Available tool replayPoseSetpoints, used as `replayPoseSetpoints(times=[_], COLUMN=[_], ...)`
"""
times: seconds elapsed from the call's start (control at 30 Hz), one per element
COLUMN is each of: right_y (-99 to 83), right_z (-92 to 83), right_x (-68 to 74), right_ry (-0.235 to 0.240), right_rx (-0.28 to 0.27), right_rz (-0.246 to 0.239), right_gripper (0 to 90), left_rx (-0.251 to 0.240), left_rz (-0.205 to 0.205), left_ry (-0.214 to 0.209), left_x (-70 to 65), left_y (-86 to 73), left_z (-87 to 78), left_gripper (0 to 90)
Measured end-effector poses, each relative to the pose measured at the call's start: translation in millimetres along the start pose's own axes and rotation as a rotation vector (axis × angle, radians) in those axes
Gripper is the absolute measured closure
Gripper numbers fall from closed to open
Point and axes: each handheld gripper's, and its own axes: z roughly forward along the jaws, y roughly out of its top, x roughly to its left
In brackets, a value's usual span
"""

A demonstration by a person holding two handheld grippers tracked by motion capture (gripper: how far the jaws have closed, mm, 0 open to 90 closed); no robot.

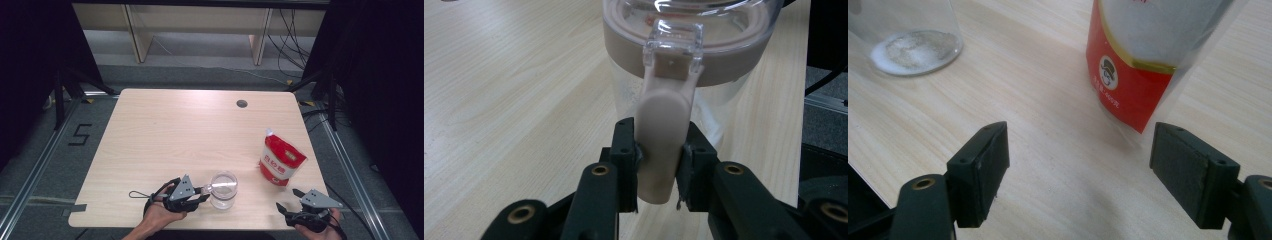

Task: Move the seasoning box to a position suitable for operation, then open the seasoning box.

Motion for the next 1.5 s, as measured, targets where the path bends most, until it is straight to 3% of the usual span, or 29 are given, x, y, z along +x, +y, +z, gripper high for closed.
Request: replayPoseSetpoints(times=[0.17, 0.27, 0.37, 0.5, 0.53, 0.6, 0.63, 0.7, 0.77, 0.8, 0.93, 0.97, 1.07, 1.13, 1.17, 1.2, 1.27, 1.37, 1.4, 1.43, 1.5], right_y=[-0.3, -0.6, -0.9, -1.2, -1.1, -1.4, -1.5, -1.3, -1.3, -1.6, -1.3, -1.6, -1.5, -1.6, -1.6, -1.5, -1.7, -1.9, -2.2, -1.9, -1.8], right_z=[0.3, 0.1, 0.9, 0.6, 0.5, -0.2, 0.5, 0.7, 0.6, 0.5, 0.7, -0.2, 0.7, 1.0, 0.9, 0.5, -0.1, 0.2, -0.8, 0.1, 0.2], right_x=[-0.2, 0.4, -1.7, -0.1, -1.7, 1.4, 1.1, -3.1, -3.5, -1.1, -1.4, 1.6, -1.4, -0.7, -0.6, -0.6, 1.0, -0.5, 1.9, -1.1, -1.3], right_ry=[0.002, 0.001, -0.002, 0.007, -0.007, 0.001, 0.009, -0.014, -0.013, 0.000, 0.016, 0.012, -0.004, 0.015, 0.017, 0.006, 0.003, 0.006, 0.005, 0.005, 0.004], right_rx=[-0.003, 0.000, -0.007, 0.002, -0.005, 0.015, 0.011, -0.016, -0.015, -0.002, 0.009, 0.018, -0.007, -0.001, 0.002, 0.004, 0.011, 0.002, 0.012, 0.000, -0.002], right_rz=[-0.002, 0.011, -0.007, 0.018, -0.006, 0.039, 0.037, -0.024, -0.026, 0.008, 0.013, 0.041, -0.009, 0.007, 0.009, 0.005, 0.024, 0.005, 0.035, 0.001, -0.001], right_gripper=[24.5, 24.4, 24.4, 24.5, 24.4, 24.3, 24.4, 24.4, 24.4, 24.4, 24.3, 24.3, 24.3, 24.3, 24.3, 24.3, 24.3, 24.3, 24.3, 24.3, 24.3], left_rx=[-0.003, 0.004, -0.003, -0.014, -0.002, -0.010, -0.010, -0.025, -0.038, -0.047, -0.052, -0.065, -0.059, -0.055, -0.042, -0.063, -0.063, -0.080, -0.074, -0.073, -0.074], left_rz=[-0.012, -0.023, -0.030, -0.041, -0.041, -0.051, -0.051, -0.057, -0.065, -0.068, -0.054, -0.064, -0.057, -0.067, -0.039, -0.069, -0.067, -0.083, -0.086, -0.082, -0.084], left_ry=[-0.007, -0.010, -0.012, -0.017, -0.012, -0.011, -0.011, -0.006, -0.011, -0.018, -0.028, -0.034, -0.030, -0.036, -0.031, -0.033, -0.032, -0.030, -0.022, -0.021, -0.023], left_x=[0.4, 0.8, 0.1, 0.2, 0.7, 1.1, 1.1, 1.9, 1.9, 1.3, -0.6, -1.9, -1.7, -1.7, 0.5, -1.5, 0.1, -1.0, -1.5, -1.1, -1.2], left_y=[-0.4, -0.7, -0.7, -0.5, -0.1, 0.6, 0.6, 2.6, 4.9, 6.2, 9.8, 10.0, 10.0, 10.0, 10.3, 10.5, 12.1, 14.6, 15.4, 16.3, 16.8], left_z=[0.0, -1.1, -4.3, -9.3, -14.4, -18.0, -18.0, -23.5, -27.5, -29.0, -33.6, -33.3, -35.6, -36.9, -38.1, -38.0, -40.0, -41.5, -42.5, -43.0, -43.2], left_gripper=[71.7, 60.1, 56.1, 47.7, 46.8, 43.9, 42.7, 41.5, 41.4, 41.7, 43.5, 43.7, 44.6, 44.7, 44.7, 44.7, 44.7, 45.1, 45.2, 45.7, 46.5])
